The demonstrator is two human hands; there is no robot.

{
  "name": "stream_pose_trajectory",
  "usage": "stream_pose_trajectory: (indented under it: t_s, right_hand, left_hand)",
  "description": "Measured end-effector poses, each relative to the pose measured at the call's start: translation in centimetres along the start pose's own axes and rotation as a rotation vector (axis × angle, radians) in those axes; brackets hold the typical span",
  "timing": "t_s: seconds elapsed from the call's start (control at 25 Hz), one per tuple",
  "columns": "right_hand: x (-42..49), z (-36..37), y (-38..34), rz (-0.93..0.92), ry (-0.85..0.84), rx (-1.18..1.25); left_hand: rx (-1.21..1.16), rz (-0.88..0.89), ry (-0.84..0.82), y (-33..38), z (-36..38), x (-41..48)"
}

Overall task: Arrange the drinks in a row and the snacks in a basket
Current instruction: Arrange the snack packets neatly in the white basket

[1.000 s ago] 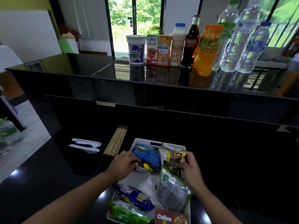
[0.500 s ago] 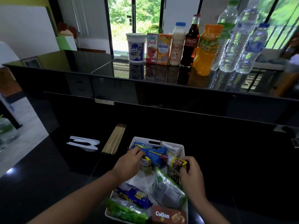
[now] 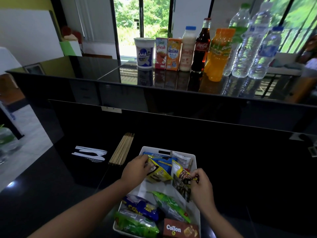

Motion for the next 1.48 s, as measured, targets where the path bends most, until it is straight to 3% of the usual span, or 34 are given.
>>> stream_pose_trajectory:
  t_s: [0.12, 0.24, 0.32, 0.44, 0.52, 0.64, 0.88, 1.04, 1.12, 1.28, 1.48]
  right_hand:
    - [1.3, -0.3, 0.3, 0.009, 0.050, 0.076]
    - [1.8, 0.6, 0.7, -0.039, -0.076, -0.056]
    - [1.7, 1.7, 1.0, -0.091, -0.212, -0.303]
    - [2.3, 2.1, 1.5, -0.215, -0.272, -0.820]
    - [2.5, 2.3, 1.4, -0.213, -0.319, -0.945]
    - [2.3, 3.4, 1.2, -0.189, -0.365, -0.994]
    - [3.6, 2.3, 0.3, -0.130, -0.205, -1.141]
    - [4.4, 3.3, 0.6, 0.012, -0.339, -0.784]
    - [4.0, 4.2, 0.8, -0.006, -0.399, -0.769]
    - [3.3, 4.3, 1.9, -0.122, -0.290, -1.065]
    - [5.3, 4.7, 2.2, -0.301, -0.354, -1.119]
  left_hand:
    - [-0.243, -0.203, -0.086, -1.4, 0.8, -0.3]
    - [-0.306, -0.269, -0.090, -2.4, 1.6, -0.7]
    - [-0.095, -0.204, -0.075, -2.6, 1.3, -0.6]
    - [0.357, 0.080, -0.056, -1.6, 1.0, -0.3]
    - [0.501, 0.255, -0.101, -0.3, 1.8, -1.0]
    - [0.551, 0.301, -0.198, 0.2, 3.4, -1.9]
    - [0.651, 0.249, -0.178, -0.6, 3.2, -0.7]
    - [0.636, 0.233, -0.141, -0.7, 3.5, 0.0]
    - [0.654, 0.242, -0.133, -0.6, 3.6, 0.5]
    - [0.693, 0.205, -0.217, -1.0, 4.2, 1.1]
    - [0.659, 0.121, -0.261, -2.2, 5.2, 1.1]
Point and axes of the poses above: each hand's wrist, its own x-axis towards the middle knuckle, its own z-axis out of the palm, y = z × x, the point moved 5 cm from there along x, towards the middle knuckle, and after that the axes turned 1 degree about y, right-handed, at the moved point
